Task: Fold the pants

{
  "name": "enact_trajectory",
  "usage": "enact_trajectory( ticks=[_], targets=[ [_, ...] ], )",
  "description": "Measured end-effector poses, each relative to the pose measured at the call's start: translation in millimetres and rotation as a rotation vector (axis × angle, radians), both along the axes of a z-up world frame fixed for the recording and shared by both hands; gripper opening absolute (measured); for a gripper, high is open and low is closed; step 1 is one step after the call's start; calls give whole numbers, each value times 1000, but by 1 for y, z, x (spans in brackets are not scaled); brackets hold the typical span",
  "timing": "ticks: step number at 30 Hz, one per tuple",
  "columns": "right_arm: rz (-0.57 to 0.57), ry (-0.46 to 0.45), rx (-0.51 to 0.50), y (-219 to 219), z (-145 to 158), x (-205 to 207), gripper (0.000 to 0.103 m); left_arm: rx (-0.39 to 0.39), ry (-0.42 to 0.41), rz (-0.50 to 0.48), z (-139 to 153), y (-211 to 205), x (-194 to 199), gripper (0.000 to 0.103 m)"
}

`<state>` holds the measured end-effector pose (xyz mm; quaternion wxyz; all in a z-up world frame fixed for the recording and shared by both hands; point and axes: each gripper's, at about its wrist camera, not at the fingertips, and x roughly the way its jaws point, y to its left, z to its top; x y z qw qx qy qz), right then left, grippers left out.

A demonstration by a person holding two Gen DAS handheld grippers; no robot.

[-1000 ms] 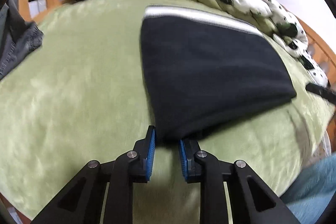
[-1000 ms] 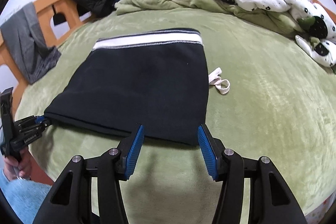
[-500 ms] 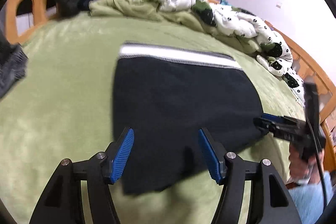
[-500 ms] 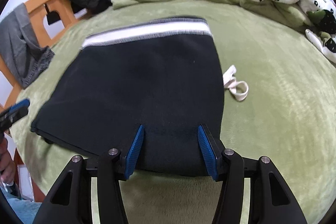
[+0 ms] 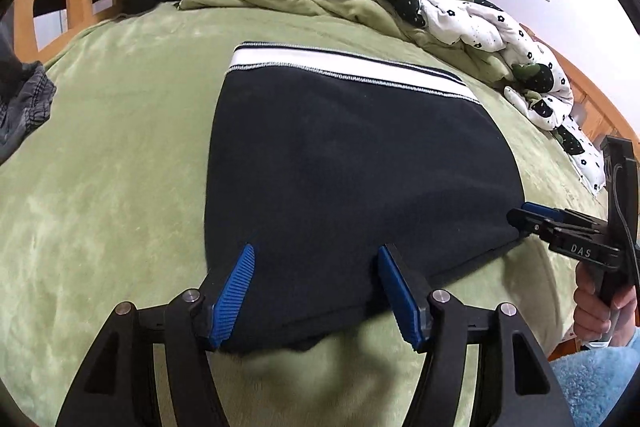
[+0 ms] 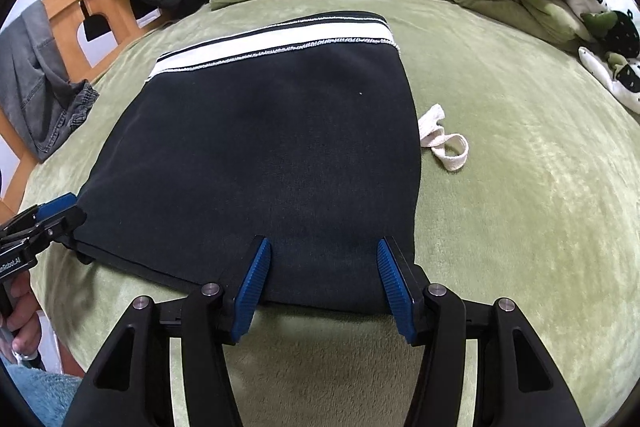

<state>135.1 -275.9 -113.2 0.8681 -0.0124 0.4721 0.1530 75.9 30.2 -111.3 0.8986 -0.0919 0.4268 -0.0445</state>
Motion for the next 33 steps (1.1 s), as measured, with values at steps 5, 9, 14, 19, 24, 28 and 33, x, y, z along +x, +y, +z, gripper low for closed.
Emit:
enact_trajectory(
  ticks=[5, 9, 14, 19, 24, 28, 33],
  targets=[
    [-28, 31, 9, -9, 13, -9, 54, -39, 56, 30, 0, 12, -10, 63],
    [-72, -21, -2, -16, 40, -29, 54, -89, 90, 68, 13, 23, -24, 63],
    [-87, -119, 37, -17, 95, -66, 54, -154, -14, 50, 69, 17, -52, 68],
    [-115, -212, 39, -4, 136, -97, 63, -207, -78, 21, 106, -14, -77, 75],
    [-137, -264, 144, -3, 149, -127, 97, -124, -99, 24, 108, -37, -93, 76],
    [-112, -261, 70, 10, 136, -139, 101, -95, -115, 84, 108, -27, -105, 76],
    [-134, -282, 38, 12, 136, -148, 101, -48, -127, 104, 109, -24, -111, 76]
  ],
)
